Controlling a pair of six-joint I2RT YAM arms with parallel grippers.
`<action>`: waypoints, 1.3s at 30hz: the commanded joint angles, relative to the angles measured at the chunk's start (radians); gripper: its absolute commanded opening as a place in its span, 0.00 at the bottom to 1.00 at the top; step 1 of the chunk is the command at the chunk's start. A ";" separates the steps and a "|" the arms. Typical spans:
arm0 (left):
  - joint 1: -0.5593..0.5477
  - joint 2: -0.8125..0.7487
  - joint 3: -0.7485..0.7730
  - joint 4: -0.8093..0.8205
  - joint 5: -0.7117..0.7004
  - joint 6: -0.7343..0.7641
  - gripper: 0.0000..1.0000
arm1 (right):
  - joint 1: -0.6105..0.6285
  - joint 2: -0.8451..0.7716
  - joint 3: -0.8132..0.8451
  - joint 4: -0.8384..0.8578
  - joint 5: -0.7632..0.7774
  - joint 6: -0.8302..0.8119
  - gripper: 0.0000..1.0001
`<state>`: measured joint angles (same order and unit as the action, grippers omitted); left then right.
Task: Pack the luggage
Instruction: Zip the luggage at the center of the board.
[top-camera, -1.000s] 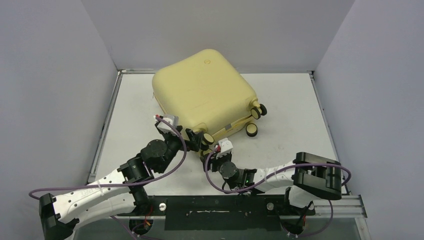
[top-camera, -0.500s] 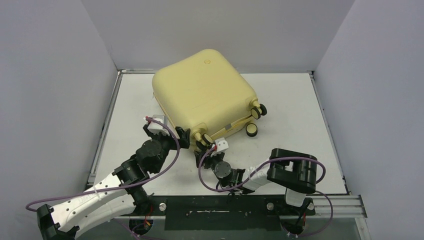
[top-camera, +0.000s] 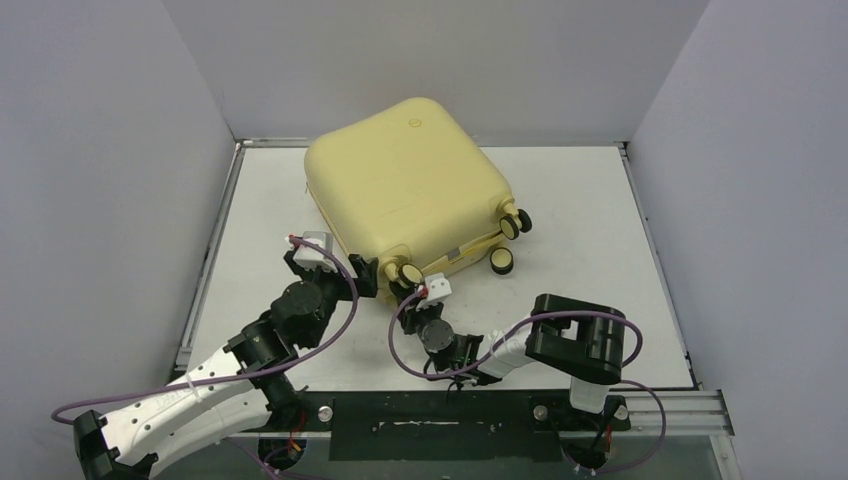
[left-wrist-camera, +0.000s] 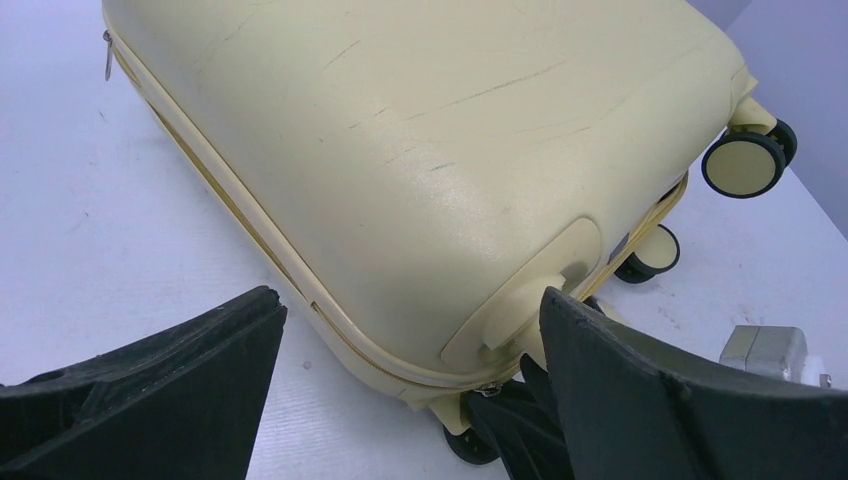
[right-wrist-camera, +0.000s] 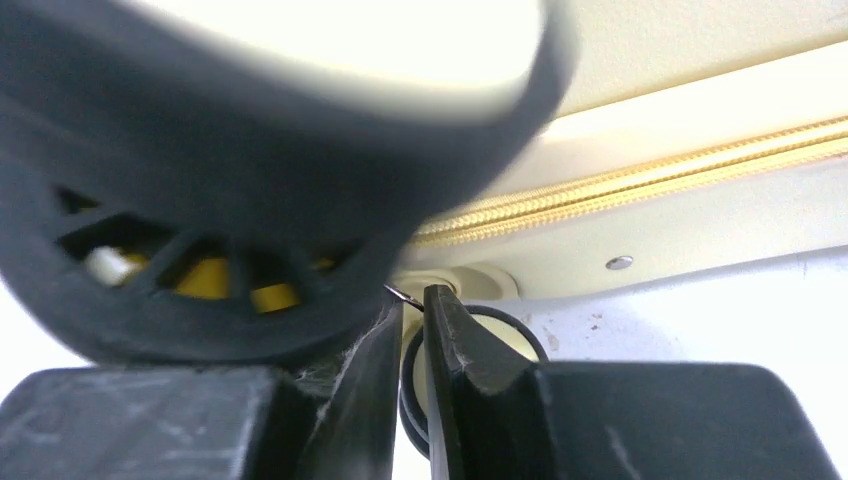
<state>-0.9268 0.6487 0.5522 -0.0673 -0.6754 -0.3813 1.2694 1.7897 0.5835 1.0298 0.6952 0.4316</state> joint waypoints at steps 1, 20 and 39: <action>0.003 -0.013 0.002 0.016 -0.011 -0.002 0.97 | -0.015 -0.102 -0.030 0.031 0.015 0.019 0.11; 0.006 0.015 0.081 -0.066 -0.025 0.063 0.97 | 0.010 -0.085 -0.051 0.158 -0.059 -0.031 0.76; 0.005 0.019 0.071 -0.066 -0.013 0.046 0.97 | -0.008 -0.054 0.059 0.070 0.043 -0.024 0.53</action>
<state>-0.9268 0.6624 0.5880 -0.1478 -0.6846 -0.3367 1.2827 1.7821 0.5930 1.0245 0.6655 0.3965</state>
